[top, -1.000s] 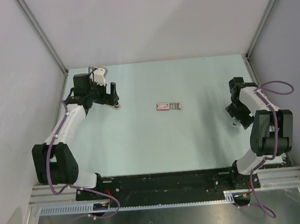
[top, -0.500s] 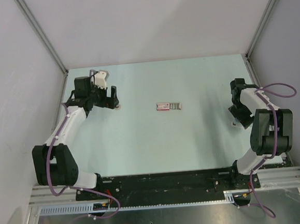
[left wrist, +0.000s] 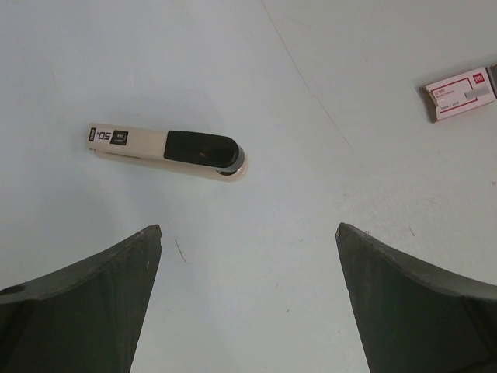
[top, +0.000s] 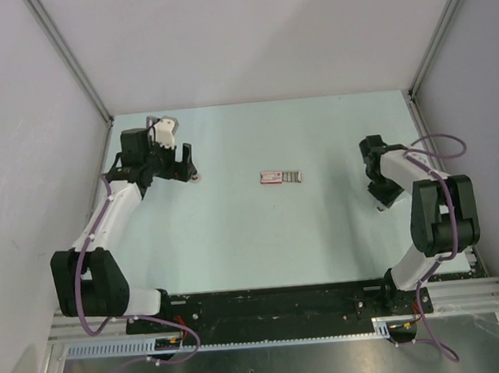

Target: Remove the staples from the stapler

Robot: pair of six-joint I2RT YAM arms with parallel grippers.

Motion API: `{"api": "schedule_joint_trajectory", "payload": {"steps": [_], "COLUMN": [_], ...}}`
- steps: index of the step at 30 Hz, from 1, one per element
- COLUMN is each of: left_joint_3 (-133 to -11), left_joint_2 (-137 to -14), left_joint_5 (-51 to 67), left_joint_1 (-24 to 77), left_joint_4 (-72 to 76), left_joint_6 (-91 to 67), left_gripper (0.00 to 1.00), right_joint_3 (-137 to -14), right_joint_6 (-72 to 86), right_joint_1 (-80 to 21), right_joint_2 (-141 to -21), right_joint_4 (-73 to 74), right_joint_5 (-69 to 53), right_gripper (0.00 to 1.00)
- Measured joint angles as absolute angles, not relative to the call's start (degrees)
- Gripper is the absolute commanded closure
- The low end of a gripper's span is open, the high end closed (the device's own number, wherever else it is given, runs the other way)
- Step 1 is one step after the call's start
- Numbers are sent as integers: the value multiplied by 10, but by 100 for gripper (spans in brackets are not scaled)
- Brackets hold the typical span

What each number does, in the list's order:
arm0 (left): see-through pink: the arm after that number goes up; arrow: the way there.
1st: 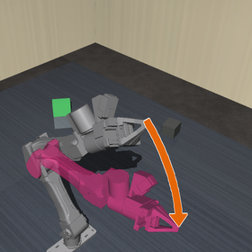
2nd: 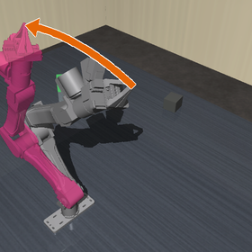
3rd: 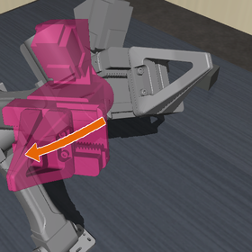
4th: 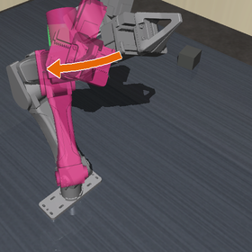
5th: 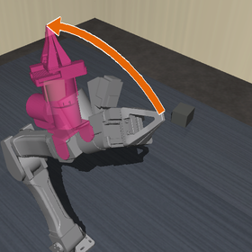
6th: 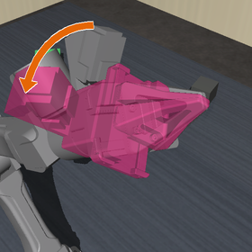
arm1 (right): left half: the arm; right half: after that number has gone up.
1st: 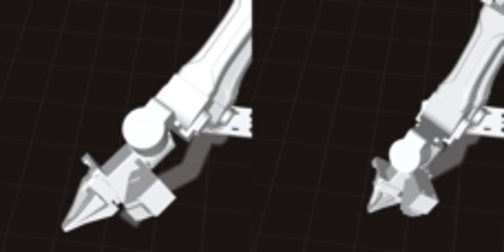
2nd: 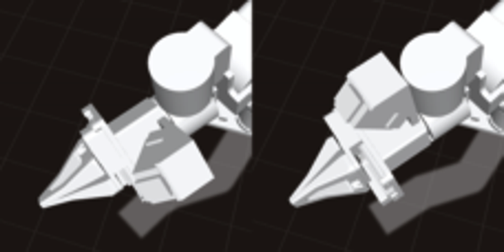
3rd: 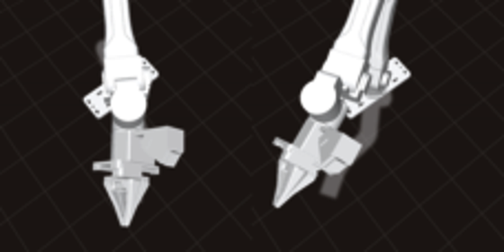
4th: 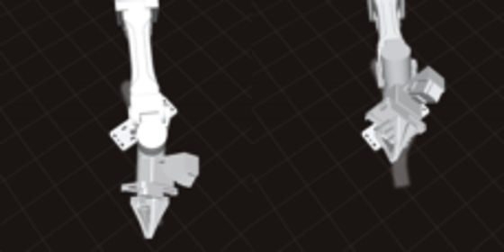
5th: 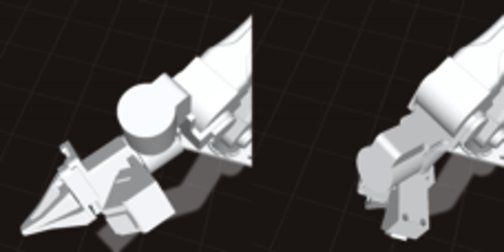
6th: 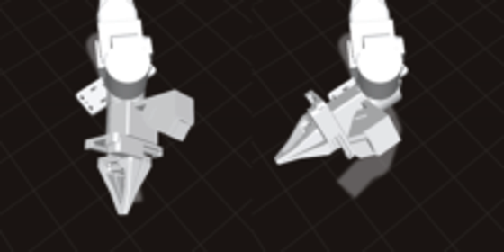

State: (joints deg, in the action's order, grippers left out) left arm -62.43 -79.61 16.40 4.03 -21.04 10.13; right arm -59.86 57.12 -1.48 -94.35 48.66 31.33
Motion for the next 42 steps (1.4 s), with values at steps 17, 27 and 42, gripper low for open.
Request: {"api": "schedule_joint_trajectory", "payload": {"steps": [17,27,42], "left_joint_3": [-606,-580,-541], "left_joint_2": [-776,-748,-708], "left_joint_5": [146,146,241], "left_joint_1": [28,4,-31], "left_joint_4": [-229,-242,-272], "left_joint_6": [105,106,159], "left_gripper": [1,1,1], "right_joint_3": [-703,-883,-1057], "right_joint_6": [551,493,439], "right_joint_1": [-431,-568,-586], "right_joint_2": [-1046,-1157,-1239], "right_joint_4": [451,395,353], "right_joint_5": [320,184,95], "right_gripper": [100,100,100]}}
